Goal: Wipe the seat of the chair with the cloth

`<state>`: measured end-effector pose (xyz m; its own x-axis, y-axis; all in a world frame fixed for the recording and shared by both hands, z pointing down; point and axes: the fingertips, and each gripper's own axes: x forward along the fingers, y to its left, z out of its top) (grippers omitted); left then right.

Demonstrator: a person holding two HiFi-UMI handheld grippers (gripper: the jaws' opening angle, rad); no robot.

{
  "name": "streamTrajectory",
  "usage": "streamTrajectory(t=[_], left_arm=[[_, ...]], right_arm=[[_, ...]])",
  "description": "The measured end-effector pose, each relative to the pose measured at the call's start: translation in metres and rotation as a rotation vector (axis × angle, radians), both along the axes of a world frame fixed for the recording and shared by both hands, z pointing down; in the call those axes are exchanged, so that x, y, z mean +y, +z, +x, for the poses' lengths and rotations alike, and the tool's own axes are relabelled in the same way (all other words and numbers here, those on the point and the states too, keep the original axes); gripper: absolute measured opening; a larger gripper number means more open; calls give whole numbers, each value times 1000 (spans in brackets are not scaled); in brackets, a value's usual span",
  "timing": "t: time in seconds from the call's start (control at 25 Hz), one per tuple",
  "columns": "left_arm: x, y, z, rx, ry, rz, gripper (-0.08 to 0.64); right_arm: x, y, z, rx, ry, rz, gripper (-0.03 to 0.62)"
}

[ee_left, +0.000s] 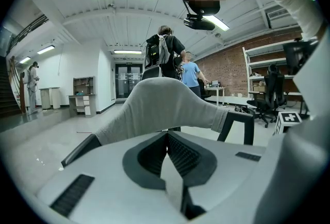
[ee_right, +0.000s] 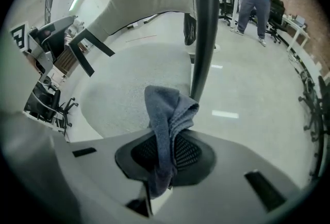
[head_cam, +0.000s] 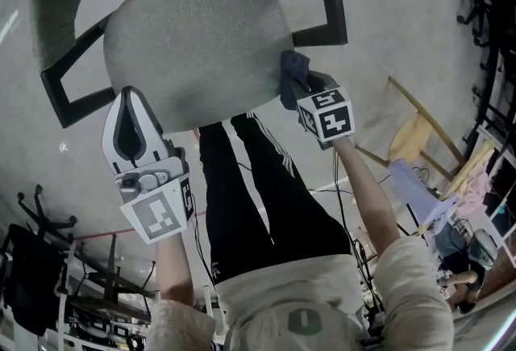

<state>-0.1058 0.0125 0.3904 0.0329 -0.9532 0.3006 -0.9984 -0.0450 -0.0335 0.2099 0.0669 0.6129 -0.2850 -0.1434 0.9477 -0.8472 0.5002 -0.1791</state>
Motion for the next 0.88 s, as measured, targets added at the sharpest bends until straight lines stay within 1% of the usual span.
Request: streamTrajectory(t=[0.12, 0.2, 0.28, 0.36, 0.48, 0.6, 0.68, 0.8, 0.88], left_arm=[[0, -7, -6, -1, -27, 12, 15], [-5, -16, -13, -2, -47, 27, 15], [-12, -34, -17, -7, -56, 52, 15], [-19, -63, -19, -19, -54, 85, 15], [-28, -120, -18, -26, -55, 144, 15], [-56, -185, -17, -21, -60, 251, 15], [-72, -231, -13, -10, -56, 315, 15], [-68, -302, -2, 1, -46, 371, 15], [-60, -345, 10, 18, -47, 418, 15]], right_arm=[[-1, 0, 4, 17, 16, 4, 49], [-4, -6, 1, 42, 3, 28, 49], [-14, -23, -10, 53, -20, 84, 49], [-30, -58, -28, 24, -18, 167, 49], [-69, -139, -61, -61, 16, 327, 49], [-140, -246, -100, -179, 52, 569, 49], [-173, -327, -122, -251, 54, 728, 49], [-175, -444, -137, -316, 37, 906, 49], [-165, -507, -134, -336, 19, 1011, 49]])
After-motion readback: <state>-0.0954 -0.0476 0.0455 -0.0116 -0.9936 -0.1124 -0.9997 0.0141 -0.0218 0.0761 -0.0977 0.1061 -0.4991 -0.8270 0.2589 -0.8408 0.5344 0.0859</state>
